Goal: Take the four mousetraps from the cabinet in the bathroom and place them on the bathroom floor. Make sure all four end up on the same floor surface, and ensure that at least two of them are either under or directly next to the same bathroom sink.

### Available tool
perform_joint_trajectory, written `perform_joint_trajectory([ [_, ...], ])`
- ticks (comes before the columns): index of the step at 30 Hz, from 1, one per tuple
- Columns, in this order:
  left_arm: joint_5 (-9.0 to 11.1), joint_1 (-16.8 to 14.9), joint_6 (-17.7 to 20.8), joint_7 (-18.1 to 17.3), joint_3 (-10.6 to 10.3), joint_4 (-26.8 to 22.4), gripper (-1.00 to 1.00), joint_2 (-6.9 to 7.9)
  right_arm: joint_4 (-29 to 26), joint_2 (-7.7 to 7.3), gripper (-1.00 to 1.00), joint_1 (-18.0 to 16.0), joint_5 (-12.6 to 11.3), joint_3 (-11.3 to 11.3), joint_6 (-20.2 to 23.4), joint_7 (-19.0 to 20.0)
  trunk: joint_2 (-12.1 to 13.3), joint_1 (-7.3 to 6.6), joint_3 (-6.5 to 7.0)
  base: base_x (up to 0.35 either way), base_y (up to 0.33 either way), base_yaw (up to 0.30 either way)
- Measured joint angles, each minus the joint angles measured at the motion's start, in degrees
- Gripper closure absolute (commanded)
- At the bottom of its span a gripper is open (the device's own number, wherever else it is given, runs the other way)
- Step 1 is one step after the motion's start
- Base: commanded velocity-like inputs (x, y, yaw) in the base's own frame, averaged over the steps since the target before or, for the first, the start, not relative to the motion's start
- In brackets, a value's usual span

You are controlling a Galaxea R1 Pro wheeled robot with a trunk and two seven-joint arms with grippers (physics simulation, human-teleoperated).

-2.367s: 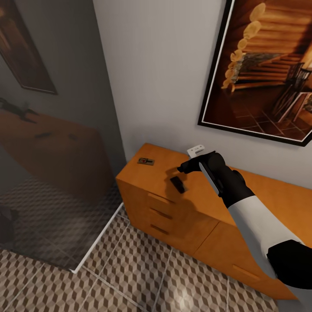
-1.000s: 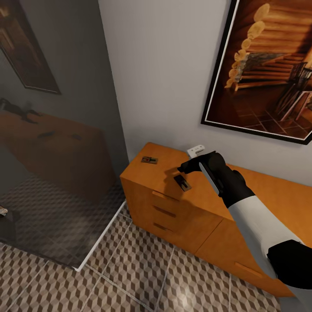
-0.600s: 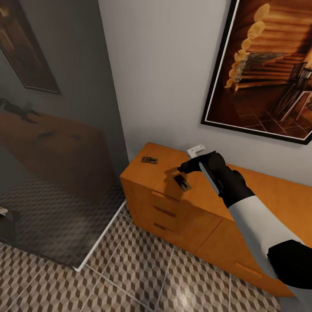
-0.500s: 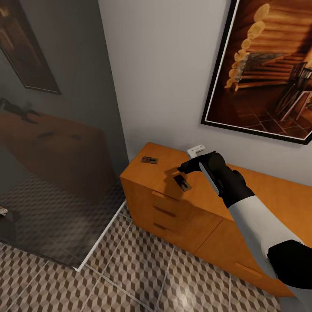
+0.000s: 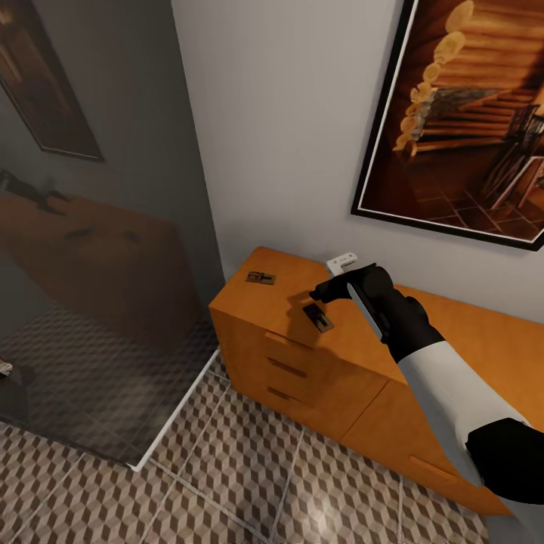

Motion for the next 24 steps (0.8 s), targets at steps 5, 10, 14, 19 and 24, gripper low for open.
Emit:
perform_joint_trajectory([
  [5, 0.0, 0.0, 0.0, 0.0, 0.0, 0.0, -1.00, 0.00, 0.0, 0.00, -1.00, 0.0, 0.0, 0.0, 0.0, 0.0, 0.0, 0.00, -0.39, 0.000, 0.000, 0.000],
  [10, 0.0, 0.0, 0.0, 0.0, 0.0, 0.0, -1.00, 0.00, 0.0, 0.00, -1.00, 0.0, 0.0, 0.0, 0.0, 0.0, 0.0, 0.00, -0.80, 0.000, 0.000, 0.000],
  [14, 0.0, 0.0, 0.0, 0.0, 0.0, 0.0, -1.00, 0.00, 0.1, 0.00, -1.00, 0.0, 0.0, 0.0, 0.0, 0.0, 0.0, 0.00, -1.15, 0.000, 0.000, 0.000],
  [19, 0.0, 0.0, 0.0, 0.0, 0.0, 0.0, -1.00, 0.00, 0.1, 0.00, -1.00, 0.0, 0.0, 0.0, 0.0, 0.0, 0.0, 0.00, -1.58, 0.000, 0.000, 0.000],
  [24, 0.0, 0.0, 0.1, 0.0, 0.0, 0.0, -1.00, 0.00, 0.1, 0.00, -1.00, 0.0, 0.0, 0.0, 0.0, 0.0, 0.0, 0.00, -2.03, 0.000, 0.000, 0.000],
])
